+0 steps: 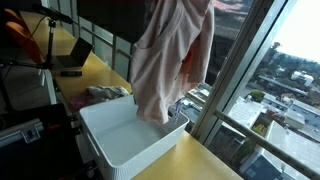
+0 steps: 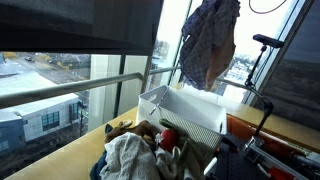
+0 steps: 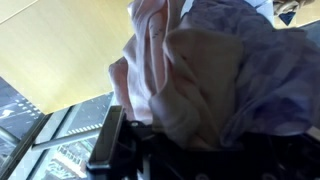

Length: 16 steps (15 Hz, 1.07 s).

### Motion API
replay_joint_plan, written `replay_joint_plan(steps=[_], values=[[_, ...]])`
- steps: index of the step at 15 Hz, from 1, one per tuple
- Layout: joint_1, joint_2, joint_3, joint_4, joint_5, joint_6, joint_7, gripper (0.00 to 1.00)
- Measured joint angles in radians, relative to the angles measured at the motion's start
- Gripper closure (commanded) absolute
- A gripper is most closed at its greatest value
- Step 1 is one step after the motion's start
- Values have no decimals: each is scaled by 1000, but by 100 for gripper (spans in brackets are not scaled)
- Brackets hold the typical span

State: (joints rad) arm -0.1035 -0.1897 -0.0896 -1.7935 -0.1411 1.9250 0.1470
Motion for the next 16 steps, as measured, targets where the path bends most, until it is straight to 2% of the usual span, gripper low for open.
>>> replay_joint_plan(steps=[4,7,11,16], values=[[2,-44,5,79,0,-61,0,100],[8,-60,23,86,0,-74,1,100],[19,-60,54,19,0,-72,5,100],[21,-48,55,-111,0,-42,5,100]])
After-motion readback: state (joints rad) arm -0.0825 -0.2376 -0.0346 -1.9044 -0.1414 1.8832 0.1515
